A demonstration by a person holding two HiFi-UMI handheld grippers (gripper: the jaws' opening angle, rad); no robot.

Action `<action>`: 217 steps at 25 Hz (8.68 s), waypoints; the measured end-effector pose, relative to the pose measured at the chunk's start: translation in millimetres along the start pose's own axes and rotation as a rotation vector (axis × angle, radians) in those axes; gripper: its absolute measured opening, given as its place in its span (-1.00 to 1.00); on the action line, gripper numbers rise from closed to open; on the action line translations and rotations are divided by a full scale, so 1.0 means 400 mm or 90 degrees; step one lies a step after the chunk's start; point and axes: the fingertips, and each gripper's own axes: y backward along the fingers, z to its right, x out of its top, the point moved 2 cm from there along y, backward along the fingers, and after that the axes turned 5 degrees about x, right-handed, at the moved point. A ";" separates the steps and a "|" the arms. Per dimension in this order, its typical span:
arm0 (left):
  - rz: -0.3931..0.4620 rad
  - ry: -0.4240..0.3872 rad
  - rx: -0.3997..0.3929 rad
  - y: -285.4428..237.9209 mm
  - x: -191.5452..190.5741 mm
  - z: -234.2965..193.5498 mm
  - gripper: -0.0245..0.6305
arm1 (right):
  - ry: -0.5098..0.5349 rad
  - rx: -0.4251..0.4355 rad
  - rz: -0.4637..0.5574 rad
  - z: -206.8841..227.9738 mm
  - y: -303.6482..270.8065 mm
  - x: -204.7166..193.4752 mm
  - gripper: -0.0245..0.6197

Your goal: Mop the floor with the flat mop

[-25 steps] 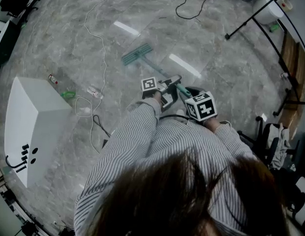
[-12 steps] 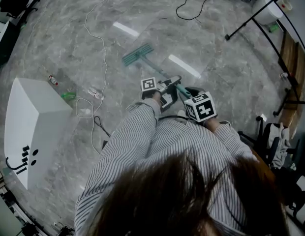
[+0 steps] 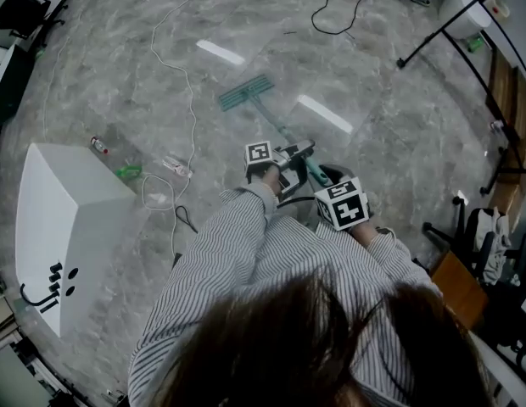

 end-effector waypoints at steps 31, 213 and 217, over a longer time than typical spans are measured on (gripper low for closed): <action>0.149 0.047 -0.009 0.047 1.052 0.402 -0.38 | 0.033 0.044 0.005 0.152 -0.596 0.935 -0.54; 0.070 0.039 0.032 0.305 1.590 0.520 -0.44 | -0.015 -0.014 -0.036 -0.017 -1.039 1.336 -0.53; 0.068 0.039 0.034 0.319 1.519 0.490 -0.44 | -0.030 -0.020 -0.028 -0.041 -0.999 1.274 -0.54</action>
